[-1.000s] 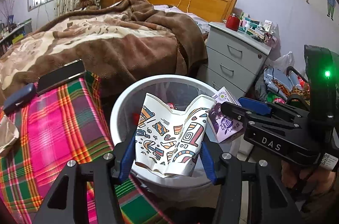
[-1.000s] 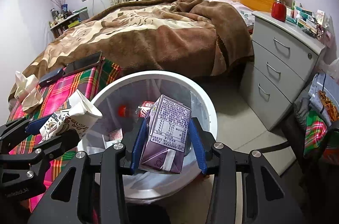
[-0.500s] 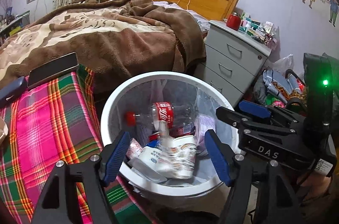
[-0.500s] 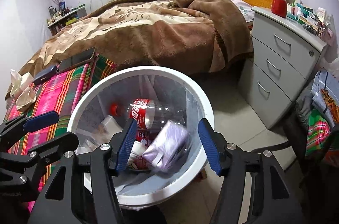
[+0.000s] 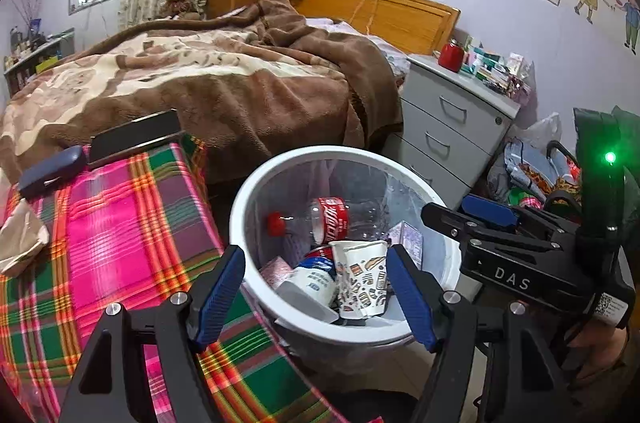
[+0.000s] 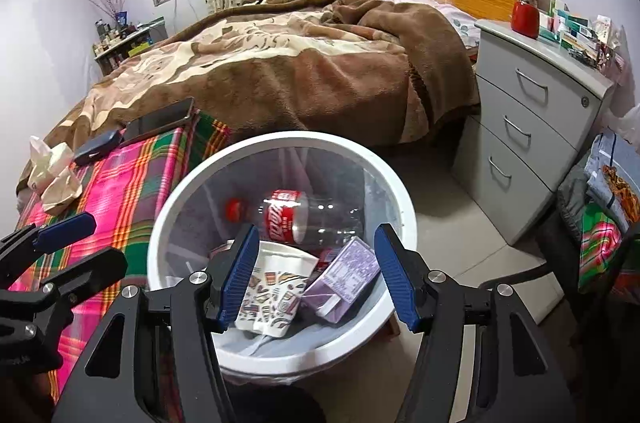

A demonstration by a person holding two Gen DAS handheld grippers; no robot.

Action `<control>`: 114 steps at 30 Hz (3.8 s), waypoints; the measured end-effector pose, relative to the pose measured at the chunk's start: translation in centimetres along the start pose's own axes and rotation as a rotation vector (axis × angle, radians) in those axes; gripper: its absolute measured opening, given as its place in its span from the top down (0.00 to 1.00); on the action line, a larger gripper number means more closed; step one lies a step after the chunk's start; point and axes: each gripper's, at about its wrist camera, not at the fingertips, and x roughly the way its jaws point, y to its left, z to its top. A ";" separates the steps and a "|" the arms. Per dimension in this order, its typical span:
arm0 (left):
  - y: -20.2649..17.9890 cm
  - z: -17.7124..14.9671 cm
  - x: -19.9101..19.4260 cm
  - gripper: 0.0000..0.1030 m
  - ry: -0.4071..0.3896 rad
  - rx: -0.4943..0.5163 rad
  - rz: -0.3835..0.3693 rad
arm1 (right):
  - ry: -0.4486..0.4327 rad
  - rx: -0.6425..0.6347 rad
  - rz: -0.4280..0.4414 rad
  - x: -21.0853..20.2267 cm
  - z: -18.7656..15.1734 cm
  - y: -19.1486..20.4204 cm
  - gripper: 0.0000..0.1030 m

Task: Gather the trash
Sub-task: 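Lower the wrapper and carton into the bin and open both tools, then move both tools back over the bed toward the red cup and paper, then grasp the red jelly cup with the left tool while the right tool grasps the crumpled white paper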

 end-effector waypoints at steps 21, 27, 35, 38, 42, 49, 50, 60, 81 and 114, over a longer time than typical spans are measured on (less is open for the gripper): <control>6.1 -4.2 -8.8 0.30 -0.103 -0.083 0.151 | -0.063 -0.086 0.108 -2.3 -0.7 6.6 0.40; 8.3 -5.7 -10.8 0.30 -0.115 -0.115 0.199 | -0.076 -0.116 0.150 -2.5 -1.0 8.9 0.40; 13.4 -8.6 -14.4 0.30 -0.136 -0.199 0.296 | -0.083 -0.185 0.220 -2.1 -1.5 13.2 0.40; 15.6 -9.6 -15.4 0.30 -0.135 -0.237 0.333 | -0.084 -0.201 0.241 -2.0 -1.6 14.8 0.40; 18.3 -10.9 -16.9 0.30 -0.144 -0.281 0.368 | -0.075 -0.214 0.272 -1.7 -1.7 16.4 0.40; 21.6 -12.8 -17.7 0.30 -0.126 -0.330 0.398 | -0.072 -0.260 0.304 -1.2 -1.9 19.6 0.40; 22.0 -13.0 -17.5 0.30 -0.120 -0.334 0.394 | -0.073 -0.266 0.307 -1.0 -1.9 20.1 0.40; 23.8 -13.8 -14.2 0.30 -0.050 -0.341 0.323 | -0.041 -0.303 0.328 0.8 -0.9 23.3 0.40; 26.8 -13.5 -11.5 0.58 0.005 -0.355 0.301 | 0.081 -0.274 0.354 6.7 0.4 27.0 0.40; 32.5 -14.2 -13.9 0.58 -0.028 -0.451 0.365 | 0.296 -0.076 0.494 11.4 0.6 33.1 0.40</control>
